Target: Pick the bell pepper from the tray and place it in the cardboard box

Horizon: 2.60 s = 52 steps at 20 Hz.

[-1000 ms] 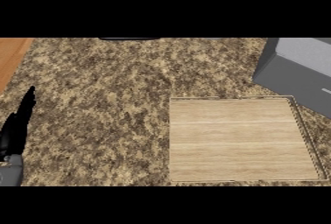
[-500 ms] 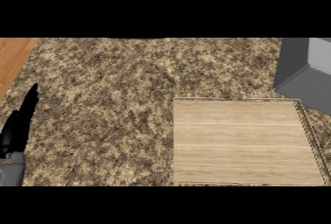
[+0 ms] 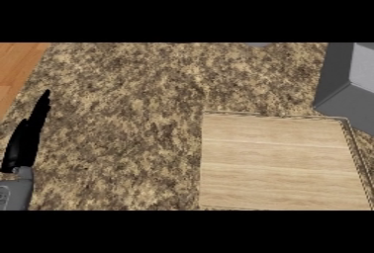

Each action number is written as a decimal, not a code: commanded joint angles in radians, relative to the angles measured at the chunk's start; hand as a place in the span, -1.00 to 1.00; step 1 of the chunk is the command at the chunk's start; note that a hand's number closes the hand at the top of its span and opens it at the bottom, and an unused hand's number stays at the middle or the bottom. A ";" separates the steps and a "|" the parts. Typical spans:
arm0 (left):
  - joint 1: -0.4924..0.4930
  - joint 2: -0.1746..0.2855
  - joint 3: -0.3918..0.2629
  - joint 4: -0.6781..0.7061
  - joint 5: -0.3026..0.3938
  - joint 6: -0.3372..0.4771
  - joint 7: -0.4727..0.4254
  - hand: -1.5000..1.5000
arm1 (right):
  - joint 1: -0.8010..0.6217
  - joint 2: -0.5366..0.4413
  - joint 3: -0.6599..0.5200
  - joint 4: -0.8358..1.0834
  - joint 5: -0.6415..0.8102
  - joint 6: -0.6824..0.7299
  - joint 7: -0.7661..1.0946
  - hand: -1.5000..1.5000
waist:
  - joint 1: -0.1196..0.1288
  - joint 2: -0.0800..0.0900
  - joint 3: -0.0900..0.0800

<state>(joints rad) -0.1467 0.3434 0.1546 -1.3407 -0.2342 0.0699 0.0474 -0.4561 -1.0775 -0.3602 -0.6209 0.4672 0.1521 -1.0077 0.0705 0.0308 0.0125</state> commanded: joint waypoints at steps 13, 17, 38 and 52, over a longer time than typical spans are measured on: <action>-0.097 -0.015 -0.036 0.016 -0.029 -0.002 0.051 0.00 | -0.364 0.086 0.152 0.226 -0.001 0.250 0.065 1.00 | 0.047 0.005 -0.006; -0.020 -0.016 -0.026 0.026 -0.023 -0.001 -0.027 0.00 | -0.398 0.154 0.182 0.283 0.020 0.213 0.066 1.00 | 0.044 0.002 -0.007; -0.075 -0.011 -0.008 0.044 -0.020 -0.002 0.009 0.00 | -0.574 0.318 0.177 0.498 0.054 0.159 0.201 -1.00 | 0.023 0.013 -0.006; -0.044 -0.014 -0.011 0.017 -0.023 -0.001 0.004 0.00 | -0.561 0.176 -0.047 0.560 -0.166 0.338 0.187 -1.00 | 0.014 0.017 -0.002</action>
<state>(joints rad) -0.1966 0.3277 0.1439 -1.3274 -0.2563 0.0710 0.0597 -1.0387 -0.8550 -0.3676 -0.0750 0.3401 0.3819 -0.7767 0.0926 0.0453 0.0098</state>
